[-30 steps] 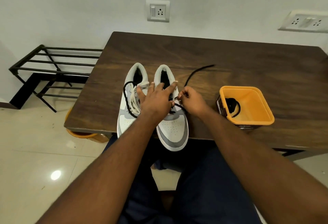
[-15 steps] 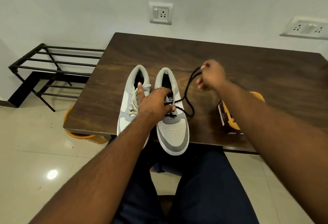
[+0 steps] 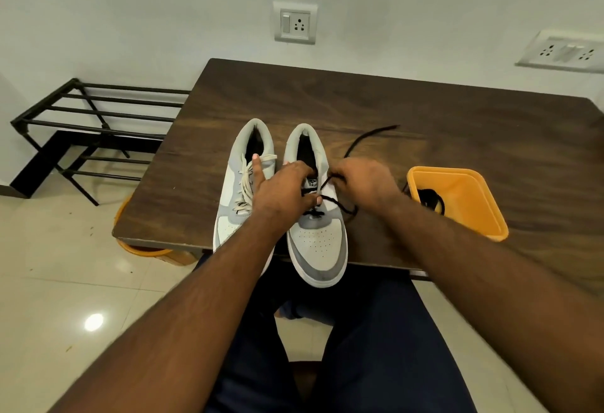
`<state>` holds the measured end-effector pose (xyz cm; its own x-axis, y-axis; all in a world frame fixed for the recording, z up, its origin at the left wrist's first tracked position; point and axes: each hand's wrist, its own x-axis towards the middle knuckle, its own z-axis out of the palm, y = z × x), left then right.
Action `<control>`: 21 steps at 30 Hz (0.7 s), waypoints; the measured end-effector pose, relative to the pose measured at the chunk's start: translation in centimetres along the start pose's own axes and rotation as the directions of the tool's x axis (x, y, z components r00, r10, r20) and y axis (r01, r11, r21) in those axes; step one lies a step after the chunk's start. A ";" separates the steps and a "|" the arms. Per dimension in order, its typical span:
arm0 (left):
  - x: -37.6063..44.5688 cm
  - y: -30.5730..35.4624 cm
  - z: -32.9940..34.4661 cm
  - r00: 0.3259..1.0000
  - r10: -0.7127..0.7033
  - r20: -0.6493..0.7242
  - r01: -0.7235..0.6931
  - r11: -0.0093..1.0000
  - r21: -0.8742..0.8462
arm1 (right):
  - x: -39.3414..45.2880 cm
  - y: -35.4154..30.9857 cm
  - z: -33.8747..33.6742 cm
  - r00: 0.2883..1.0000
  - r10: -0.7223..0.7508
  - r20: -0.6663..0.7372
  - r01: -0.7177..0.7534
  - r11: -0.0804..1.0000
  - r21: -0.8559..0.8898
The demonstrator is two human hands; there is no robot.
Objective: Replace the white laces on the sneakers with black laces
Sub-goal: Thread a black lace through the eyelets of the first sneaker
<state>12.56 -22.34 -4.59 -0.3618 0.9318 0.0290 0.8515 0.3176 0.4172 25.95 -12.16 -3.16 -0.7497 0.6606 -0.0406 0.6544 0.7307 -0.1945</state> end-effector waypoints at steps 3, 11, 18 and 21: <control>-0.1 -0.2 -0.1 1.000 -0.004 0.012 0.004 1.000 -0.011 | 1.9 2.6 -4.2 0.980 0.091 -0.177 -0.104 0.992 -0.068; -0.2 -0.2 0.0 1.000 0.016 -0.013 -0.016 1.000 -0.023 | 4.3 5.3 -7.2 0.965 0.213 -0.155 -0.191 0.971 0.141; -0.3 -0.4 0.5 0.999 0.037 -0.030 -0.037 0.999 -0.022 | 0.0 -0.5 -0.1 0.980 0.070 0.188 -0.104 0.978 0.182; -0.2 -0.4 0.7 0.999 0.038 -0.034 -0.039 0.999 -0.033 | -0.2 -1.0 0.4 0.992 0.071 0.103 -0.089 0.980 0.180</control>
<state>12.60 -22.55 -5.40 -0.3421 0.9366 0.0759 0.8521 0.2752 0.4452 25.41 -13.13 -3.30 -0.7076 0.6894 -0.1549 0.6897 0.6263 -0.3635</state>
